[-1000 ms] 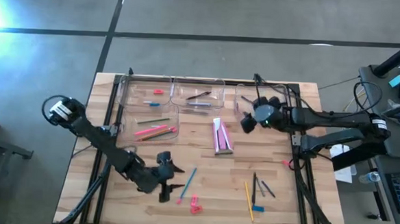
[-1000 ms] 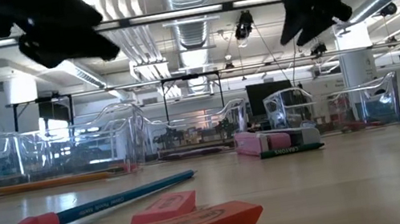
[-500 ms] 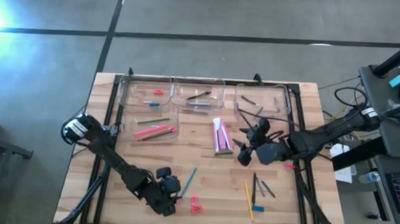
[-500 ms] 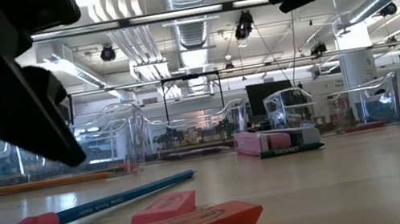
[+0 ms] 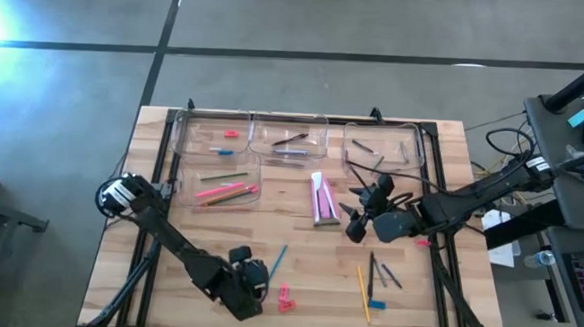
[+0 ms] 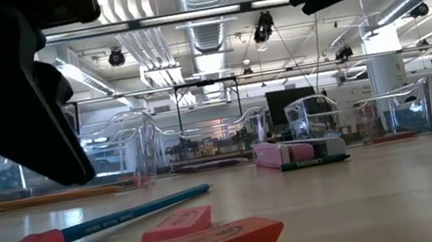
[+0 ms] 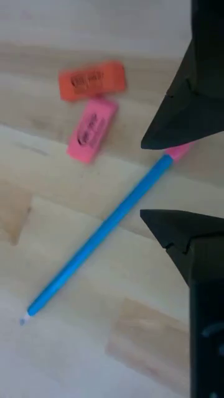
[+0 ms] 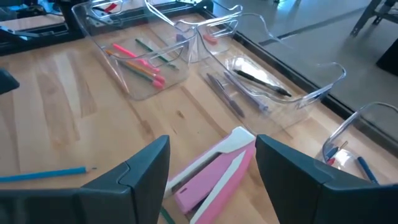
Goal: Sort crayons/erasers/pens/pencils in bins
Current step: Put the blue pencil into the bottom left transparent bin
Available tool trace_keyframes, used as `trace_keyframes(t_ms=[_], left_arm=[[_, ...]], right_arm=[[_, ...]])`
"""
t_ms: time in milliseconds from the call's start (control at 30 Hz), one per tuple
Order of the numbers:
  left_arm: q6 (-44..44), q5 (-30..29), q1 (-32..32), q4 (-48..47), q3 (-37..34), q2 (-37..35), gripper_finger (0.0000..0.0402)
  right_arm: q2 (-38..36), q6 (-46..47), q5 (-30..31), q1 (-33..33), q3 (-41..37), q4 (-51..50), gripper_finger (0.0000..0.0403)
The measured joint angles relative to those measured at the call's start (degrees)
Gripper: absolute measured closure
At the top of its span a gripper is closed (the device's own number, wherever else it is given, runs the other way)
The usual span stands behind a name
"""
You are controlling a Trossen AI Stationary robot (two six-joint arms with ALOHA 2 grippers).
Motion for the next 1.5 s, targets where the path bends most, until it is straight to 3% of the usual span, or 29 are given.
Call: trace_keyframes(t_ms=[333, 700, 833, 1000, 1067, 1200, 1300, 1500], left_arm=[[-1.41, 0.26, 0.14, -5.28, 5.21, 5.57, 0.0249], [-4.51, 2.87, 1.03, -7.33, 4.31, 6.92, 0.0252], [-6.16, 2.99, 1.63, -15.65, 3.85, 6.68, 0.0285], [-5.32, 3.12, 2.12, -18.41, 3.15, 6.66, 0.0367], [-2.94, 3.10, 2.12, -18.73, 3.07, 5.43, 0.0390], [-1.30, 2.61, 2.23, -22.95, 2.26, 0.93, 0.0394], [-1.83, -2.33, 2.16, -27.45, 2.85, -4.96, 0.0397], [-2.81, -11.74, 3.14, -45.51, 2.71, -16.76, 0.0400]], right_arm=[[0.04, 0.75, 0.00, -0.07, 0.00, -0.02, 0.0177], [0.15, 0.79, 0.00, -0.07, 0.00, -0.02, 0.0177], [0.15, 1.35, 0.00, -0.07, 0.00, -0.04, 0.0177], [0.15, 1.34, 0.00, -0.07, 0.00, -0.04, 0.0177], [0.15, 1.32, 0.00, -0.07, 0.00, -0.04, 0.0177], [0.15, 1.30, 0.00, -0.07, 0.00, -0.05, 0.0177], [0.15, 1.25, -0.02, -0.07, -0.01, -0.07, 0.0177], [0.15, 1.21, -0.02, -0.07, -0.02, -0.05, 0.0177]])
